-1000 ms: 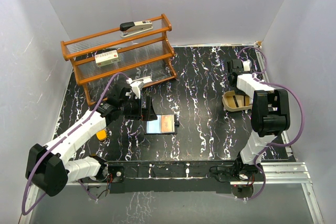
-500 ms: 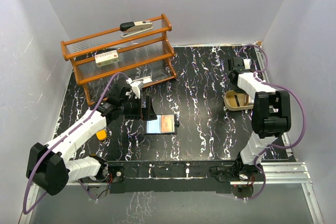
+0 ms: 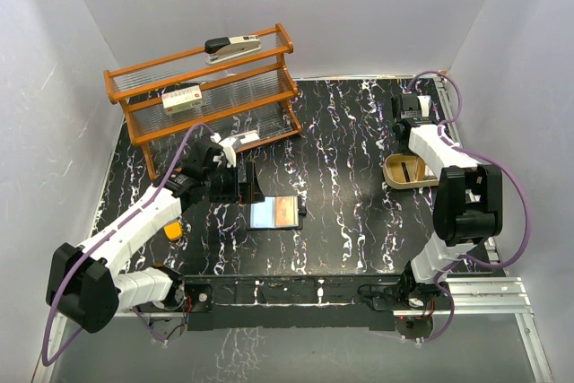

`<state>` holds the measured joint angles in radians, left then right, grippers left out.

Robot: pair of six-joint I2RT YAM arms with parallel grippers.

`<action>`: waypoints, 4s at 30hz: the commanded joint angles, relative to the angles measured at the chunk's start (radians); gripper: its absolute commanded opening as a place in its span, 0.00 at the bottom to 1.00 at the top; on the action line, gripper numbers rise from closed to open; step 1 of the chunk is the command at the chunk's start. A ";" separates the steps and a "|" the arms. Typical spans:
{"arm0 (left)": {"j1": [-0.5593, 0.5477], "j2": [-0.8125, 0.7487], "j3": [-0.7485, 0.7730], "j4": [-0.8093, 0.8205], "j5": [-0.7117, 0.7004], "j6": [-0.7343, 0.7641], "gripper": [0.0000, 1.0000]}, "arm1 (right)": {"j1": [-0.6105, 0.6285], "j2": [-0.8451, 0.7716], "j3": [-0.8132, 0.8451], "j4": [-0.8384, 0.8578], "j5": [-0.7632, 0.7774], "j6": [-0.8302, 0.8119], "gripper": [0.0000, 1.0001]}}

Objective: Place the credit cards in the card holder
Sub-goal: Pick up the credit card from the storage box, then insert the credit card into the card holder.

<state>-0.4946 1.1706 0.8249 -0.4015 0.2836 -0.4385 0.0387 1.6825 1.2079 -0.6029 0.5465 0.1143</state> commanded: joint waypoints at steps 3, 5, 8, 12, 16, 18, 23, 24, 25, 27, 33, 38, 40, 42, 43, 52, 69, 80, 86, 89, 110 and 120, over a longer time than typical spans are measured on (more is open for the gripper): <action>0.004 -0.025 -0.004 -0.016 0.017 0.002 0.99 | 0.001 -0.053 -0.016 0.053 0.024 -0.015 0.00; 0.004 -0.025 -0.003 -0.015 0.021 0.003 0.99 | 0.001 -0.050 -0.017 0.051 0.028 -0.020 0.00; 0.004 -0.022 -0.003 -0.014 0.021 0.004 0.99 | 0.000 -0.052 -0.011 0.047 0.041 -0.021 0.00; 0.004 -0.020 0.001 -0.017 0.023 0.007 0.99 | 0.000 -0.061 -0.010 0.047 0.020 -0.024 0.00; 0.004 -0.024 -0.005 -0.007 0.025 0.002 0.99 | 0.002 -0.076 0.025 0.006 -0.019 0.018 0.00; 0.005 -0.018 -0.011 0.002 0.037 -0.003 0.98 | 0.001 -0.086 0.052 -0.019 -0.050 0.045 0.00; 0.004 0.016 -0.017 0.004 0.040 -0.033 0.85 | 0.016 -0.128 0.120 -0.055 -0.124 0.100 0.00; 0.004 0.022 -0.021 0.008 0.043 -0.041 0.82 | 0.026 -0.139 0.132 -0.060 -0.140 0.109 0.00; 0.005 0.025 -0.026 0.014 0.048 -0.051 0.78 | 0.036 -0.150 0.140 -0.062 -0.164 0.117 0.00; 0.004 0.031 -0.039 0.029 0.056 -0.068 0.71 | 0.047 -0.175 0.144 -0.061 -0.241 0.129 0.00; 0.004 0.064 -0.069 0.048 0.040 -0.100 0.43 | 0.136 -0.222 0.102 -0.027 -0.389 0.171 0.00; 0.004 0.110 -0.087 0.062 0.003 -0.130 0.13 | 0.297 -0.242 0.071 0.036 -0.496 0.248 0.00; 0.004 0.124 -0.093 0.074 -0.016 -0.146 0.13 | 0.348 -0.257 0.033 0.092 -0.556 0.296 0.00; 0.005 0.138 -0.101 0.085 -0.027 -0.165 0.15 | 0.397 -0.263 -0.008 0.148 -0.605 0.353 0.00; 0.004 0.147 -0.104 0.091 -0.032 -0.171 0.16 | 0.427 -0.264 -0.026 0.171 -0.624 0.382 0.00; 0.004 0.262 -0.141 0.148 -0.004 -0.207 0.27 | 0.651 -0.230 -0.169 0.405 -0.660 0.605 0.00; 0.004 0.255 -0.215 0.211 0.014 -0.260 0.12 | 0.756 -0.013 -0.193 0.463 -0.586 0.609 0.00; 0.004 0.275 -0.237 0.229 0.024 -0.288 0.00 | 0.714 -0.060 -0.267 0.429 -0.548 0.555 0.00; 0.002 0.274 -0.239 0.239 0.048 -0.293 0.00 | 0.702 -0.055 -0.296 0.494 -0.643 0.548 0.00; 0.003 0.266 -0.246 0.241 0.055 -0.298 0.00 | 0.701 -0.058 -0.317 0.539 -0.681 0.564 0.00; 0.000 0.225 -0.290 0.268 0.055 -0.330 0.00 | 0.633 -0.062 -0.404 0.697 -0.872 0.636 0.00; -0.009 0.249 -0.296 0.284 0.063 -0.338 0.00 | 0.617 0.003 -0.428 0.772 -0.921 0.631 0.00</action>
<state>-0.4801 1.4006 0.5606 -0.0704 0.3107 -0.7704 0.6670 1.6577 0.7868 0.0914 -0.3367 0.7593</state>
